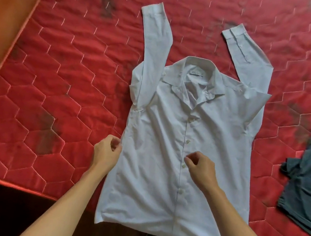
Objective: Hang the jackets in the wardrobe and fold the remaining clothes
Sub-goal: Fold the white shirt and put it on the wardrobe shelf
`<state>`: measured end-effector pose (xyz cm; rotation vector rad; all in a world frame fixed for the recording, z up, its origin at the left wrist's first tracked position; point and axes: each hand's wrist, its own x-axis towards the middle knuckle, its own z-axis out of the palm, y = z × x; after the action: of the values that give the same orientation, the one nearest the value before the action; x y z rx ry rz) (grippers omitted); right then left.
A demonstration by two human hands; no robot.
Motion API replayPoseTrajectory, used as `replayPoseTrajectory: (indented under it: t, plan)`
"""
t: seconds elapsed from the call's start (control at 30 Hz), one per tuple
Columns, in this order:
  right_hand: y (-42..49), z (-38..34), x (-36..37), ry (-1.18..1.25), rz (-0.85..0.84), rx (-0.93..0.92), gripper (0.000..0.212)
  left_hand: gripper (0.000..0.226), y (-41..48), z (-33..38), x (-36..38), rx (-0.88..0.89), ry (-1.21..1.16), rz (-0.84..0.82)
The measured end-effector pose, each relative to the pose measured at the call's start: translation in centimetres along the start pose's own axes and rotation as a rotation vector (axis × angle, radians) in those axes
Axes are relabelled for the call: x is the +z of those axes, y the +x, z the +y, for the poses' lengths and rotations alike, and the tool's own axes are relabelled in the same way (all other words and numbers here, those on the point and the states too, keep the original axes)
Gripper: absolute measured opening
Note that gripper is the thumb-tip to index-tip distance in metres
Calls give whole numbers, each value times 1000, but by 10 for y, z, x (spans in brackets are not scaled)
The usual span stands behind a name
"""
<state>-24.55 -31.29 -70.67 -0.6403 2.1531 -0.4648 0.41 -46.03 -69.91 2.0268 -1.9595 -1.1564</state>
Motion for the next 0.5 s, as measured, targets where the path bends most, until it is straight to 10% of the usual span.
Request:
replayPoseTrajectory:
  t: [0.5]
  plan:
    - [163, -168, 40, 239, -109, -119, 47, 64, 172, 99, 59, 75, 265, -19]
